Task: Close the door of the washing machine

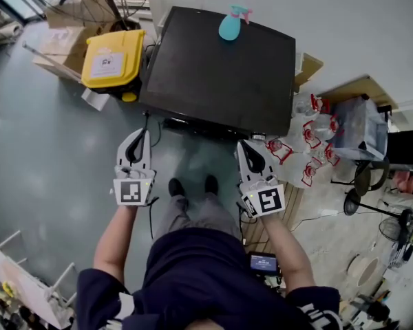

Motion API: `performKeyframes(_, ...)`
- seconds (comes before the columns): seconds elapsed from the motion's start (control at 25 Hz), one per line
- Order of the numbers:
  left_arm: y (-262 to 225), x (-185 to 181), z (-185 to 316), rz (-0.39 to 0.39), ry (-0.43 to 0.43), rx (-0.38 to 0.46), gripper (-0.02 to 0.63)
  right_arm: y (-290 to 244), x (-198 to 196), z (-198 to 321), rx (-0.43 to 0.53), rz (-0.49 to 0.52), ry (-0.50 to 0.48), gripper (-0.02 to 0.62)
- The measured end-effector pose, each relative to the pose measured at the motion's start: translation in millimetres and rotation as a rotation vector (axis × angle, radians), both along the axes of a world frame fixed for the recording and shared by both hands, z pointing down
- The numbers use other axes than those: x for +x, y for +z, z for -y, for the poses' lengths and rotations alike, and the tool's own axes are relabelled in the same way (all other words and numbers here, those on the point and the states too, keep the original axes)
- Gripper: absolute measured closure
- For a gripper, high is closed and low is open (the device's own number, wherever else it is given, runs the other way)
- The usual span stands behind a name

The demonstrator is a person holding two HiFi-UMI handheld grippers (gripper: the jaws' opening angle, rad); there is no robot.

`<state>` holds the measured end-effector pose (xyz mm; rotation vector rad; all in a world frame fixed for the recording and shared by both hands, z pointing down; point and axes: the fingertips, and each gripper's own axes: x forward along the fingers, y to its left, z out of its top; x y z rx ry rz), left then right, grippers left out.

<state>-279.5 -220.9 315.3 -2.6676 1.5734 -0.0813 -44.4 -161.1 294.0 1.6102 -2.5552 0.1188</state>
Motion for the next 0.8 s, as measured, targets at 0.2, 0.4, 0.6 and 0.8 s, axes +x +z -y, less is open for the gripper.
performKeyframes(0.2, -28.8, -5.7, -7.7, 0.004, -0.01, 0.023, 0.583, -24.3, 17.0, -4.2, 0.036, 0.01, 0.027, 0.575)
performKeyframes(0.4, -56.2, -10.7, -11.3, -0.007, -0.016, 0.05, 0.583, -50.8, 29.0, 0.1, 0.064, 0.022, 0.045, 0.575)
performKeyframes(0.6, -81.7, -19.0, -18.1, -0.023, -0.031, 0.068, 0.583, -75.3, 41.2, -2.3, 0.093, 0.037, 0.059, 0.575)
performKeyframes(0.8, -107.4, -24.4, -23.3, -0.011, -0.043, 0.101, 0.583, -92.7, 54.1, -4.4, 0.112, 0.045, 0.068, 0.575)
